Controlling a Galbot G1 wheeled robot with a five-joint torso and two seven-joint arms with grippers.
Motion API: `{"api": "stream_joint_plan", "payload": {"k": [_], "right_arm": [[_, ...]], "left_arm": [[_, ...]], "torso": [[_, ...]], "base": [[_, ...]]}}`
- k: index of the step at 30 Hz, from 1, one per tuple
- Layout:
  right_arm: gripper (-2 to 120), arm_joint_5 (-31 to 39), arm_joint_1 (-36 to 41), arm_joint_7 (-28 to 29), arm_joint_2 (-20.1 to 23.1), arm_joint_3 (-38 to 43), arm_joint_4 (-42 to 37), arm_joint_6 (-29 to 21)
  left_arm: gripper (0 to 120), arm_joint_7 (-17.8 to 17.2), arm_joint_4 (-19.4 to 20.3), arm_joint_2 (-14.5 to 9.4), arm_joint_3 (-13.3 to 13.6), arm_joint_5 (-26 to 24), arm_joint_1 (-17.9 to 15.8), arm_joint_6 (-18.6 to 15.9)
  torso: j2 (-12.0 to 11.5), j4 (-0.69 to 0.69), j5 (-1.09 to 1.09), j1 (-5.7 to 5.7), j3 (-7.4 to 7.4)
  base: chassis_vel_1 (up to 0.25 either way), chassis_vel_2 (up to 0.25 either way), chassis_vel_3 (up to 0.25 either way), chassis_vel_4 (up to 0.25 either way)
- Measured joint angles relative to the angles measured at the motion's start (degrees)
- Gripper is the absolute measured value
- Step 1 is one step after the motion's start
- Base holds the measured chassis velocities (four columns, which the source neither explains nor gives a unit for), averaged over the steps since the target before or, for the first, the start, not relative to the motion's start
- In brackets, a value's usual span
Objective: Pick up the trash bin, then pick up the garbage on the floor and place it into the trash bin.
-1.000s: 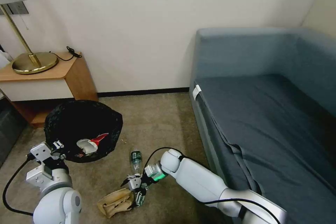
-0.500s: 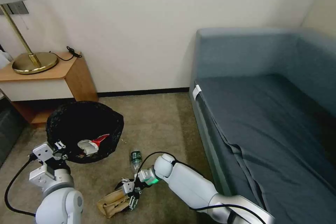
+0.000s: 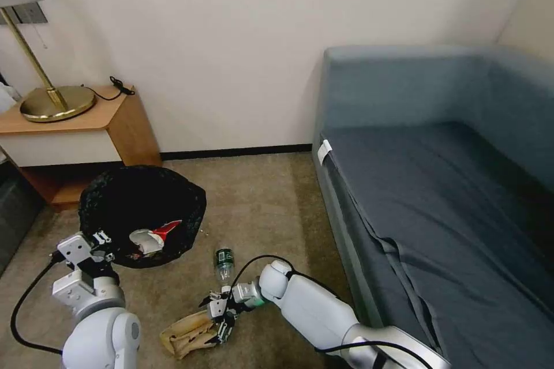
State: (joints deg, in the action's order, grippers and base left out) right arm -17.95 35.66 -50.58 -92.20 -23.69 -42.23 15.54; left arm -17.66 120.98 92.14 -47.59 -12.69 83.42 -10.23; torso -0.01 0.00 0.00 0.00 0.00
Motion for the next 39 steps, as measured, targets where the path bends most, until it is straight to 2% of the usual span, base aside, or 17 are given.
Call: {"api": "stream_joint_plan", "payload": {"k": [18,21,23,25,29,31,32,35,39], "right_arm": [[97,-0.8,1.4,2.3,0.0,0.8,2.3,1.8],[82,-0.7,1.4,2.7,0.1,1.0,2.3,2.2],[79,-0.7,1.5,2.8,0.0,1.1,2.3,2.3],[67,-0.7,1.5,3.0,0.1,1.1,2.4,2.4],[57,-0.7,1.7,3.2,0.1,1.1,2.4,2.5],[47,-0.6,1.9,3.6,0.1,1.0,2.4,2.6],[47,-0.6,1.9,3.6,0.1,1.0,2.4,2.6],[32,-0.6,2.0,3.8,0.1,1.0,2.4,2.7],[23,-0.6,2.0,4.0,0.1,0.9,2.5,2.9]], "left_arm": [[4,-0.5,-0.3,0.0,1.4,1.0,-0.6,-0.1],[4,-0.6,-0.5,0.0,1.7,1.2,-0.8,-0.1],[4,-0.7,-0.5,0.0,1.7,1.2,-0.8,-0.1],[4,-0.8,-0.6,0.0,1.6,1.2,-0.8,-0.1],[4,-0.8,-0.7,0.0,1.6,1.2,-0.8,-0.1],[4,-0.8,-0.8,0.0,1.5,1.2,-0.7,-0.1],[4,-0.8,-0.8,0.0,1.5,1.2,-0.7,-0.1],[4,-0.8,-0.8,0.0,1.6,1.2,-0.8,-0.1],[4,-0.8,-0.9,0.0,1.6,1.3,-0.9,-0.1]], "torso": [[0.0,0.00,0.00,0.00,0.00],[0.0,0.00,0.00,0.00,0.00],[0.0,0.00,0.00,0.00,0.00],[0.0,0.00,0.00,0.00,0.00],[0.0,0.00,0.00,0.00,0.00],[0.0,0.00,0.00,0.00,0.00],[0.0,0.00,0.00,0.00,0.00],[0.0,0.00,0.00,0.00,0.00],[0.0,0.00,0.01,0.00,0.00]], "base": [[0.000,0.000,0.000,0.000],[0.000,0.000,0.000,0.000],[0.000,0.000,0.000,0.000],[0.000,0.000,0.000,0.000],[0.000,0.000,0.000,0.000],[0.000,0.000,0.000,0.000],[0.000,0.000,0.000,0.000],[0.000,0.000,0.000,0.000],[0.000,0.000,0.000,0.000]]}}
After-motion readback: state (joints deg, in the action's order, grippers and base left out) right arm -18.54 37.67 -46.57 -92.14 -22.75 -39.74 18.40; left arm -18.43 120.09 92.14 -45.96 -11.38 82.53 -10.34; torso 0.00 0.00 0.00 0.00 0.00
